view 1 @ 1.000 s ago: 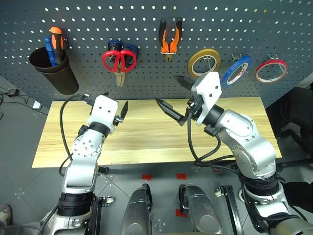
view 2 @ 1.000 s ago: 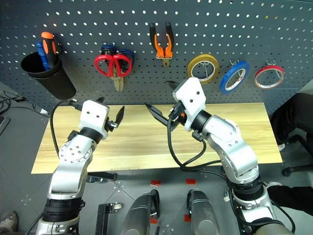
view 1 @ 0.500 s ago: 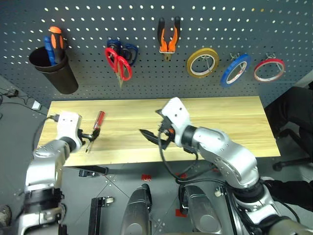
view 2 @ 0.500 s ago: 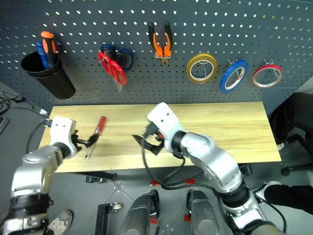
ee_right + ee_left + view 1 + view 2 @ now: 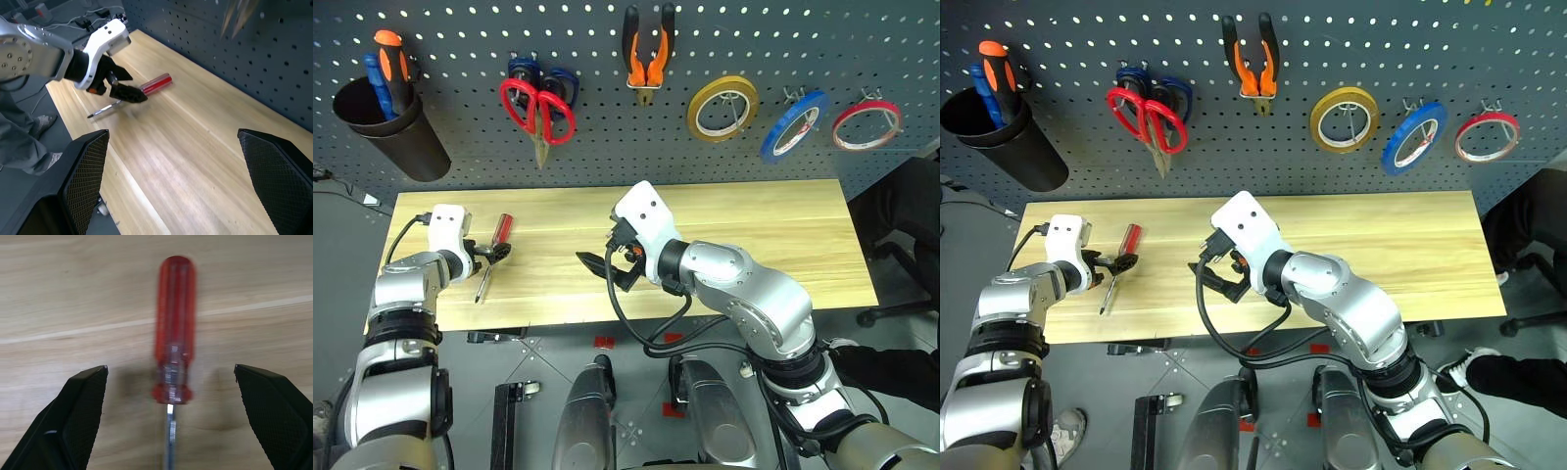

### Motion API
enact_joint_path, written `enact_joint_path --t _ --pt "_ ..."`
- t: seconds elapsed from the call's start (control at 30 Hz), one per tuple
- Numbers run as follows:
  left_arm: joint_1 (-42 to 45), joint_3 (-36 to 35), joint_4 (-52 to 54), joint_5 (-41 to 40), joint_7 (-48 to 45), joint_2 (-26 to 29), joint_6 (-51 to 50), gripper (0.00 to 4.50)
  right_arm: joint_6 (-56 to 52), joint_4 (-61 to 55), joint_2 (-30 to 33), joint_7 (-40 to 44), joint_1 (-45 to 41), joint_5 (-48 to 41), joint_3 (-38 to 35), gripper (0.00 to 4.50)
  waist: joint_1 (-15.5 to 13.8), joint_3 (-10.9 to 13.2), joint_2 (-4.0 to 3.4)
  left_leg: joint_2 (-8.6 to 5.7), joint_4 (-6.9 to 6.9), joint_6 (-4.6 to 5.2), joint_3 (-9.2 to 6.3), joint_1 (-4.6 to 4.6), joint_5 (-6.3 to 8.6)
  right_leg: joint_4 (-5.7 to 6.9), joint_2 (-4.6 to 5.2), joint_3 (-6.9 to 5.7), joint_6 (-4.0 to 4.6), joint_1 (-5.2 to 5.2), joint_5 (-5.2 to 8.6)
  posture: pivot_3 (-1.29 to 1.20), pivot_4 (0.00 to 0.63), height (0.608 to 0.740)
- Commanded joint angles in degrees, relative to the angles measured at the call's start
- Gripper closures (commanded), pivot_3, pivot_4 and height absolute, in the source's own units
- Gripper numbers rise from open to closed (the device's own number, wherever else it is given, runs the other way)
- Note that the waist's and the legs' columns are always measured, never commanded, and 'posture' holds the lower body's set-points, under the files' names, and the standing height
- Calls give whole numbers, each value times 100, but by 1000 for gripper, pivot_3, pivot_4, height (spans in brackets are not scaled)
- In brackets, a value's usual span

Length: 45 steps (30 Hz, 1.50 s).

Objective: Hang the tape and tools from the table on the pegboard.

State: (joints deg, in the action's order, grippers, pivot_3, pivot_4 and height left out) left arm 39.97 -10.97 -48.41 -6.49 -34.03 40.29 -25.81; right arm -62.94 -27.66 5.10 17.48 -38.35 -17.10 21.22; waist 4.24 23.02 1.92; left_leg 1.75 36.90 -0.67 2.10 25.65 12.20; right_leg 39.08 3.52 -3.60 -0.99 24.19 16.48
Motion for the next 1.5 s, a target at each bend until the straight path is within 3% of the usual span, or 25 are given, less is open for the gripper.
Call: enact_joint_path --t 0.03,0.33,0.37,0.6,0.7,0.87,1.03,1.27,1.5 --pt "186 328 -525 252 -314 70 244 719 -52 -283 -75 31 -105 -124 -92 0 2 2 -1 -2 0 0 0 3 0 0 1 -1 0 0 0 -191 471 740" --pt "51 556 -604 434 -686 237 675 3533 84 -161 49 171 -171 -95 -176 0 22 0 1 -4 1 -6 -3 6 -4 -3 4 -4 0 0 0 -196 410 740" --pt "-53 578 -451 456 -737 303 777 3645 131 -194 137 231 -171 -82 -167 0 36 -2 3 -4 1 -7 -2 7 -4 -3 4 -4 0 0 0 -196 404 740" --pt "-1233 186 1334 28 -1053 536 1203 3644 846 -495 683 705 15 -132 -309 0 55 -17 16 -2 0 -13 -15 18 -8 -6 9 -1 1 1 -1 -189 327 740" --pt "-2085 -342 2850 -585 -1256 385 1427 3645 1542 -622 859 902 213 -55 -427 0 53 -42 36 -3 -1 -17 -21 24 -10 -11 12 -4 2 -1 -1 -189 299 740" --pt "-2914 -970 4468 -931 -790 145 1579 3645 1846 -615 702 805 206 -186 -888 0 42 -156 64 -10 5 -23 -27 23 -14 -9 22 -17 2 -11 -2 -182 258 740" --pt "-3424 -1513 6104 -1462 -256 -190 1107 3645 2219 -715 650 898 249 -345 -1210 0 42 -367 77 -11 3 -23 -27 23 -14 -8 20 -17 2 -12 -3 -150 214 740" --pt "-2899 -1999 7051 -2377 111 29 314 3645 2564 -483 686 1097 100 -654 -1547 0 0 -645 87 -9 7 -24 -32 15 -17 2 8 -16 3 -19 -5 -102 172 740" --pt "-1374 -2232 6099 -2839 113 645 121 3645 2764 -291 722 1253 2 -644 -1369 0 -92 -777 93 7 11 -41 -40 8 -31 8 -27 -11 21 -20 -25 -97 157 740"
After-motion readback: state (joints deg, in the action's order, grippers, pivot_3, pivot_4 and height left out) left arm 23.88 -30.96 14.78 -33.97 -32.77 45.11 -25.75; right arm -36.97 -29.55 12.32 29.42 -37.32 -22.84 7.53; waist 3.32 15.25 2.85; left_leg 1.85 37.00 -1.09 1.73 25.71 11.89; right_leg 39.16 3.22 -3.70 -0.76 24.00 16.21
